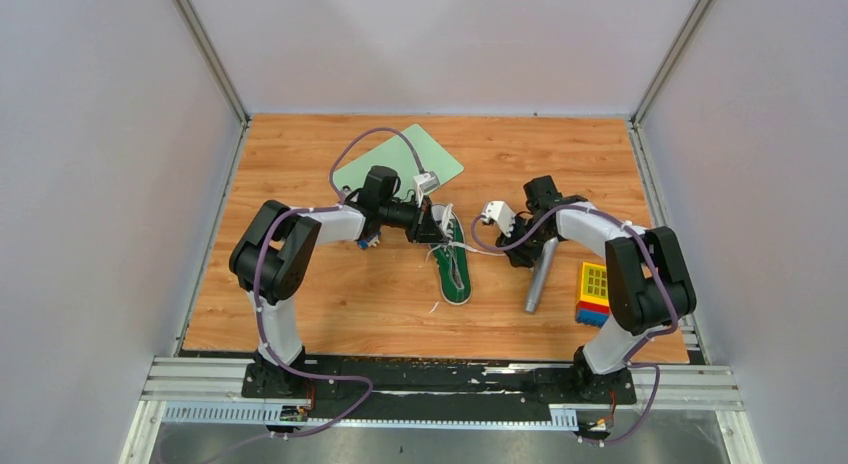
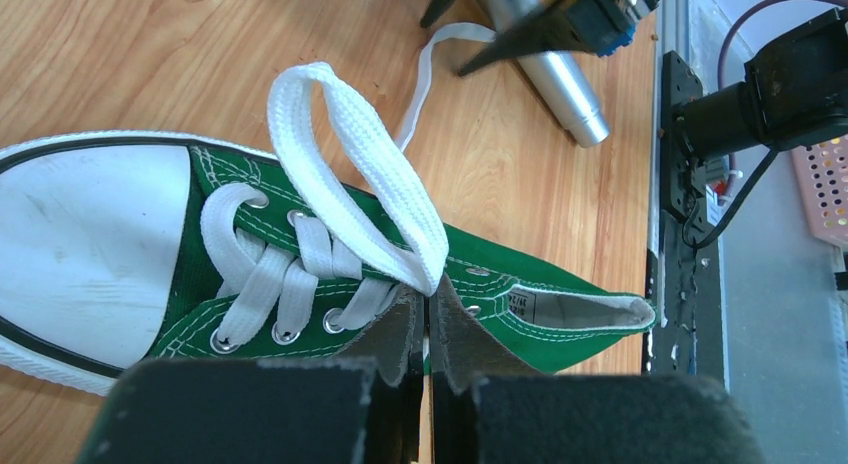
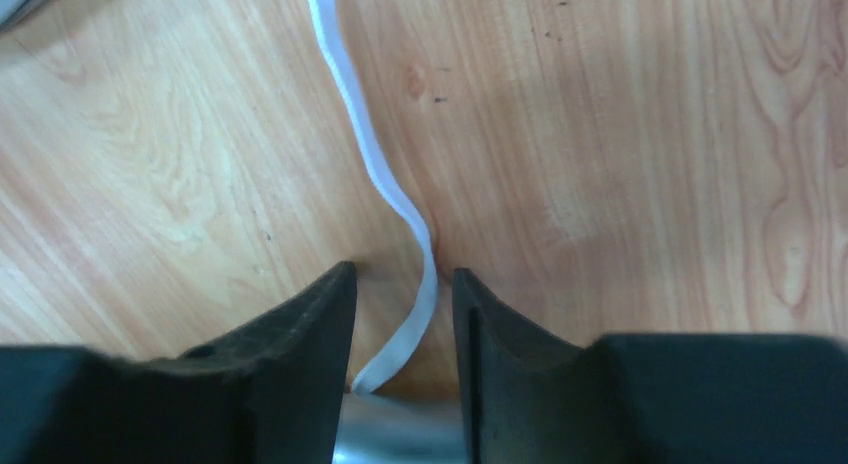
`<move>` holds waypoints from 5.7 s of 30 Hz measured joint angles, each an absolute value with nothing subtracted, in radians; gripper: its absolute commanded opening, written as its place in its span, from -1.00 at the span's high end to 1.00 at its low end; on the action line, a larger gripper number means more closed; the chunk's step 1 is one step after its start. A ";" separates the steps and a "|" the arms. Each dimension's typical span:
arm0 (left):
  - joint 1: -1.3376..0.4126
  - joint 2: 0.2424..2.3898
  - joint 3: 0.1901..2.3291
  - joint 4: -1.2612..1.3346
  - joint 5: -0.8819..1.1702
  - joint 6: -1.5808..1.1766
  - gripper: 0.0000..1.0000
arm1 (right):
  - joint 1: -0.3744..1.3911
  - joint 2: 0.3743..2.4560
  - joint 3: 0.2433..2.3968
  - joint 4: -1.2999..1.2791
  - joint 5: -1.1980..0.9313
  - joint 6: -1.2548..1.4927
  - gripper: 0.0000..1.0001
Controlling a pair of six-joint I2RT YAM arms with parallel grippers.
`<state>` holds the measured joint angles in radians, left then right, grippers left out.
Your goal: Tie the shoes
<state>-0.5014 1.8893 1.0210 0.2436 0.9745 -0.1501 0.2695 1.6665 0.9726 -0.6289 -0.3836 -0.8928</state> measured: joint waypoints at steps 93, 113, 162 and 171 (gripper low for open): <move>-0.513 2.001 1.156 0.070 1.222 -0.073 1.00 | 0.592 1.508 1.058 -0.757 -0.551 -0.927 0.96; -0.513 2.004 1.186 -0.036 1.234 0.038 0.92 | 0.351 1.711 1.210 -0.770 -0.839 -0.755 0.09; -0.474 2.094 1.381 -0.506 1.278 0.380 0.94 | 0.337 2.121 1.414 -0.738 -1.374 -0.587 0.22; -0.472 2.095 1.382 -0.506 1.273 0.366 0.96 | 0.344 2.115 1.393 -0.740 -1.387 -0.590 0.15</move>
